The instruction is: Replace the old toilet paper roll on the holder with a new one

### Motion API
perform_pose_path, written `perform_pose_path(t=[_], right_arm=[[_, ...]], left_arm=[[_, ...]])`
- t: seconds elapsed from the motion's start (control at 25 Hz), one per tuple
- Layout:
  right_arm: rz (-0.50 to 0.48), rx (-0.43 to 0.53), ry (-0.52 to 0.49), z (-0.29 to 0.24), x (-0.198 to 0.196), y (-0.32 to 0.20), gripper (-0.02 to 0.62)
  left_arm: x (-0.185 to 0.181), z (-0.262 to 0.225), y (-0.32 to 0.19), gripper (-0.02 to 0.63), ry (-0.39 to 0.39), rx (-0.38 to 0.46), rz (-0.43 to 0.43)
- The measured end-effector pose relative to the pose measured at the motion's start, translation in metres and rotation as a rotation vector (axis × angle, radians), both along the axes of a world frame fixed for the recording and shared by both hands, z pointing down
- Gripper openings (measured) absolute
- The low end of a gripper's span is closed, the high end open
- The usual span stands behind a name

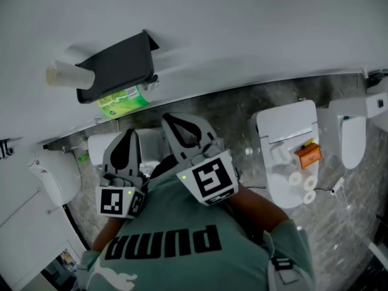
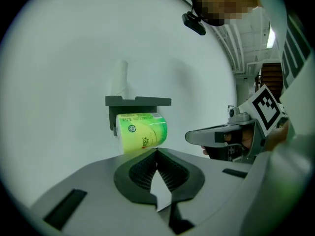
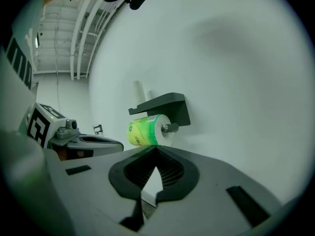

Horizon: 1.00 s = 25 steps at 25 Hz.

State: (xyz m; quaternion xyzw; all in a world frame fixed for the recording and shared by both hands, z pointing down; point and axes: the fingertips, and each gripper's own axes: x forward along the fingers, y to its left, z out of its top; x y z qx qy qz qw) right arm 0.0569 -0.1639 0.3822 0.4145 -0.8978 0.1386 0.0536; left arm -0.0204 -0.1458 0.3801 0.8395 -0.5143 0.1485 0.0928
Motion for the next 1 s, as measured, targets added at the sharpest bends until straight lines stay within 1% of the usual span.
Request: perform_pose_path(t=[0.12, 0.2, 0.36, 0.6, 0.8, 1.0], right_arm=[[0.025, 0.009, -0.009, -0.004, 0.002, 0.005, 0.005], [0.042, 0.020, -0.008, -0.007, 0.001, 0.009, 0.005], [0.068, 0.041, 0.026, -0.012, -0.006, 0.023, 0.005], [0.110, 0.064, 0.036, -0.023, -0.036, 0.058, 0.005], [0.152, 0.071, 0.033, -0.028, -0.063, 0.103, 0.005], [0.187, 0.078, 0.053, -0.033, -0.080, 0.145, 0.005]], left_arm=[[0.001, -0.002, 0.003, 0.003, -0.008, 0.006, 0.025], [0.004, -0.007, 0.005, 0.003, -0.006, 0.029, 0.051], [0.000, -0.014, 0.018, 0.003, 0.010, 0.048, 0.077], [-0.038, -0.022, 0.057, 0.003, 0.034, 0.070, 0.075], [-0.066, -0.022, 0.103, 0.003, 0.066, 0.074, 0.090], [-0.084, -0.023, 0.143, 0.003, 0.104, 0.085, 0.112]])
